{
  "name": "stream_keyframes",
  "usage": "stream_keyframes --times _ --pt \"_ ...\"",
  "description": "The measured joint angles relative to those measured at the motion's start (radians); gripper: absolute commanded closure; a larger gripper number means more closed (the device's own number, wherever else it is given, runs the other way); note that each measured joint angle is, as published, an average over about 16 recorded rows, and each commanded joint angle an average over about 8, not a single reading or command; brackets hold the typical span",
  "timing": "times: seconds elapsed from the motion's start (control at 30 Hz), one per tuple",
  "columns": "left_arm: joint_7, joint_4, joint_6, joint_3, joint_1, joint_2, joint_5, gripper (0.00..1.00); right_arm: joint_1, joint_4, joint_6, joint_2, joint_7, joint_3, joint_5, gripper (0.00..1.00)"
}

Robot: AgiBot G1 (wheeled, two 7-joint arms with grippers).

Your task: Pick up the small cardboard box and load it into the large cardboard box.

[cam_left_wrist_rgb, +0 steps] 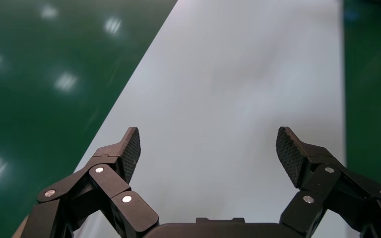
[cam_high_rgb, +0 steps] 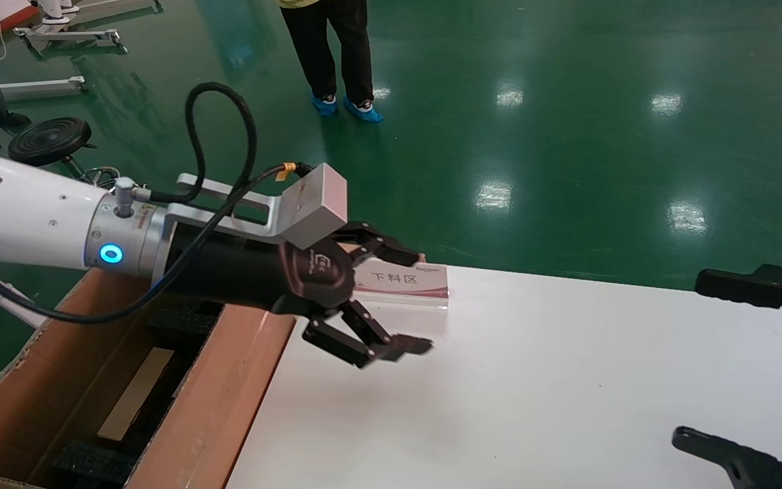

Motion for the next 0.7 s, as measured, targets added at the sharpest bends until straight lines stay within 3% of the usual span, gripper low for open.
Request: stream_keyframes --times 0.47,0.7 --pt "0.151 -0.001 0.143 -0.423 0.334 0.067 -0.169 0.00 -0.001 0.001 -0.002 -0.002 0.003 0.005 -0.004 0.00" --pt "0.196 -0.001 0.186 -0.551 0.435 0.087 -0.221 0.00 -0.002 0.002 -0.003 -0.003 0.004 0.007 -0.005 0.00"
